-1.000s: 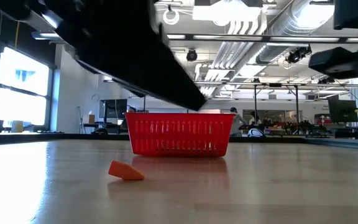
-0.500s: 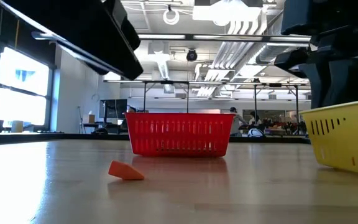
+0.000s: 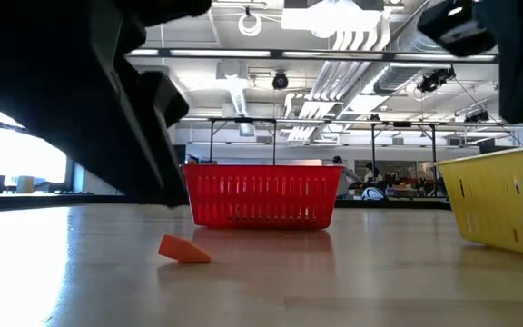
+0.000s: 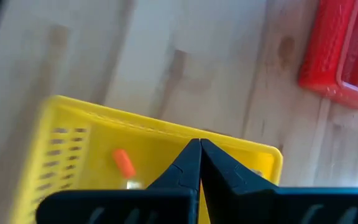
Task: Sort crayons/erasers/pens/pencils in bins
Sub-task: Put the orange eraser into the yellow bin
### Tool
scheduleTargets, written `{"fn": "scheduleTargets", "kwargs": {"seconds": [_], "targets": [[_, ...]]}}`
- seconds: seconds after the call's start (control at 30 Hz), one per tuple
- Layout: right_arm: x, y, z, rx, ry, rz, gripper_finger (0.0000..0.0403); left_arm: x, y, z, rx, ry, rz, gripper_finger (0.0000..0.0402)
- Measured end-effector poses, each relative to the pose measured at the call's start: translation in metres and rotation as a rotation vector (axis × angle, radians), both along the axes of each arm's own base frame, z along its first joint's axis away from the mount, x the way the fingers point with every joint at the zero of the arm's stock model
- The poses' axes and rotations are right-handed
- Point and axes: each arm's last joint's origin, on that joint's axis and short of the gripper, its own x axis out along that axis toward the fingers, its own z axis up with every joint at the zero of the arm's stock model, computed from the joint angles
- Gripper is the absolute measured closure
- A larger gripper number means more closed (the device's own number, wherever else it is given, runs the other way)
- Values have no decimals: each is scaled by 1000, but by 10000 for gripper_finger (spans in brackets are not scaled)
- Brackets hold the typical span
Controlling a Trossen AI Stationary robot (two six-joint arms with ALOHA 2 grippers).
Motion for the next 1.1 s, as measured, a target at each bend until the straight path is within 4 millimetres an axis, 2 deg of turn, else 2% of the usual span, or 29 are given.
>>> {"fn": "scheduleTargets", "kwargs": {"seconds": [0.23,0.4,0.5,0.6,0.7,0.8,0.93,1.1], "targets": [[-7,16,22,-28,-30,18,402,2,-1,-21,47,18,62,273],[-12,24,31,-41,-51,8,402,2,0,-28,74,29,75,316],[-14,28,32,-51,-89,3,402,6,1,-30,71,17,79,355],[-11,32,24,-14,-153,22,402,5,0,-32,82,21,75,390],[-3,32,15,40,-225,47,402,7,-1,-30,61,0,63,395],[8,23,8,45,-279,54,399,15,-4,-21,-34,-81,27,399],[20,20,13,27,-357,135,365,27,-1,-11,-146,-179,11,400],[21,24,17,-6,-398,216,290,39,7,10,-269,-317,-18,401]]}}
